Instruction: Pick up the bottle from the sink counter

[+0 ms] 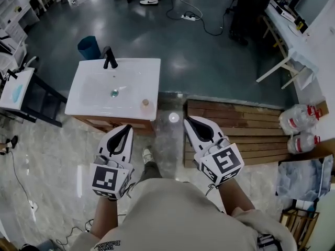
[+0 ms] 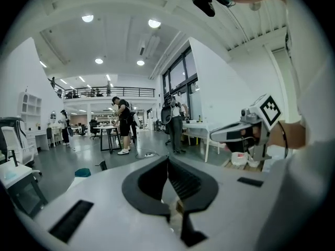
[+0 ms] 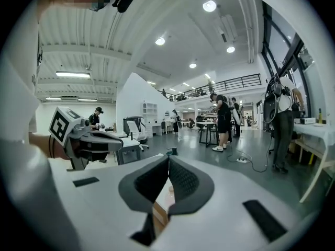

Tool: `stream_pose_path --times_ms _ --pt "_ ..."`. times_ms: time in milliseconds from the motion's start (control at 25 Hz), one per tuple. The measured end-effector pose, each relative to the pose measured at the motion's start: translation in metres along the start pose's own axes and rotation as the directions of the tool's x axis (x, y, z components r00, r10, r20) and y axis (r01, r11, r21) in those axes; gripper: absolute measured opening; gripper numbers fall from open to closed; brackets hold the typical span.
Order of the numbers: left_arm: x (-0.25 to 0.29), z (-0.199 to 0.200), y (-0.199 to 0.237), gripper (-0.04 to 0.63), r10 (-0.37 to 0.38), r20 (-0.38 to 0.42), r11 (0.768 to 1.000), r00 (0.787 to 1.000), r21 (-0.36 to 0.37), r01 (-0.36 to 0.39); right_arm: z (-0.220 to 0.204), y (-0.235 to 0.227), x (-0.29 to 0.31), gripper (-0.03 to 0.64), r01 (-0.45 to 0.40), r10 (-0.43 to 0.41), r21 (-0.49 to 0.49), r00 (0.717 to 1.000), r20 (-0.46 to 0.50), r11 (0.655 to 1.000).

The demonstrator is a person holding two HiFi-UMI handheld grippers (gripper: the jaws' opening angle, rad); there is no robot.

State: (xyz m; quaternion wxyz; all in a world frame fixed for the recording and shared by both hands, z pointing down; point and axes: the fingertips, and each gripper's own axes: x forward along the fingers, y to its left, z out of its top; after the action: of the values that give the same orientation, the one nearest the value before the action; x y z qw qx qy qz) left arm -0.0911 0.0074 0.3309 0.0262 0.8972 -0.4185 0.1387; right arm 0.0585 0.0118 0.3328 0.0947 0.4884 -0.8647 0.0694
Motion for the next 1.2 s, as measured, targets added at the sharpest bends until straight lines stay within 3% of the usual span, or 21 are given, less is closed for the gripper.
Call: stream_pose_path --times_ms 640,920,1200 --pt "0.093 0.013 0.144 0.006 -0.074 -0.012 0.997 0.997 0.021 0.074 0.047 -0.029 0.162 -0.003 0.040 -0.040 0.013 0.999 -0.017 0.999" --pt "0.119 0.016 0.177 0.006 -0.104 -0.010 0.994 0.995 0.025 0.104 0.058 -0.040 0.208 -0.003 0.056 -0.056 0.008 0.998 -0.015 0.998" --pt "0.125 0.011 0.185 0.006 -0.129 -0.020 0.991 0.992 0.034 0.129 0.062 -0.051 0.212 -0.004 0.127 -0.127 0.026 0.992 0.004 0.992"
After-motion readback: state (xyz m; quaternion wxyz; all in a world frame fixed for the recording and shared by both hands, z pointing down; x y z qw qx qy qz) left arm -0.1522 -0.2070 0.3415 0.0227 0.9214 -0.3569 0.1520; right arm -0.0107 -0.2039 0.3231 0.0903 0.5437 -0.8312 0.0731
